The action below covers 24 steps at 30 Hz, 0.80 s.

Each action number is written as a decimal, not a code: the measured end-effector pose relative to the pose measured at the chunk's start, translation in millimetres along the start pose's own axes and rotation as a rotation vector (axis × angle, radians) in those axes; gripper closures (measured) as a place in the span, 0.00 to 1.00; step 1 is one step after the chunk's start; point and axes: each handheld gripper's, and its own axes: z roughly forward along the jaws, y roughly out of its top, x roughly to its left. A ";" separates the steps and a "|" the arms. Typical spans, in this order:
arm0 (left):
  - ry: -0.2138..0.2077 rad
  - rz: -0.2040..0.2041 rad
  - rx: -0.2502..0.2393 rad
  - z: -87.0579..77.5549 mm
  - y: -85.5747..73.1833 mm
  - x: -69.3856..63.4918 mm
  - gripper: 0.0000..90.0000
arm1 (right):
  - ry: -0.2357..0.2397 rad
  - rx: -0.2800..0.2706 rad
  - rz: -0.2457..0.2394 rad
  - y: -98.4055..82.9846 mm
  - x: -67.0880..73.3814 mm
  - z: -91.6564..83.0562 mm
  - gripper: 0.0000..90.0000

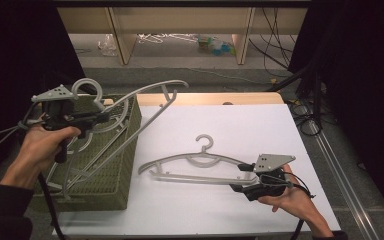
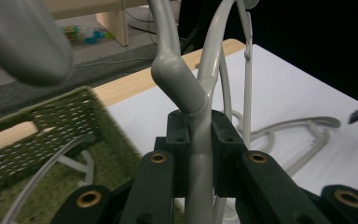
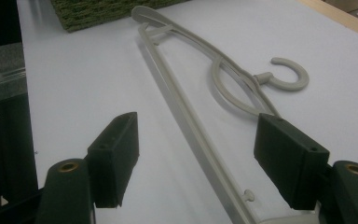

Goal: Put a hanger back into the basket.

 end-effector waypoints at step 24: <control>0.220 -0.049 -0.036 -20.2 -32.0 90.0 0.89 | 0.024 0.008 -0.002 0.0 1.5 2.1 0.35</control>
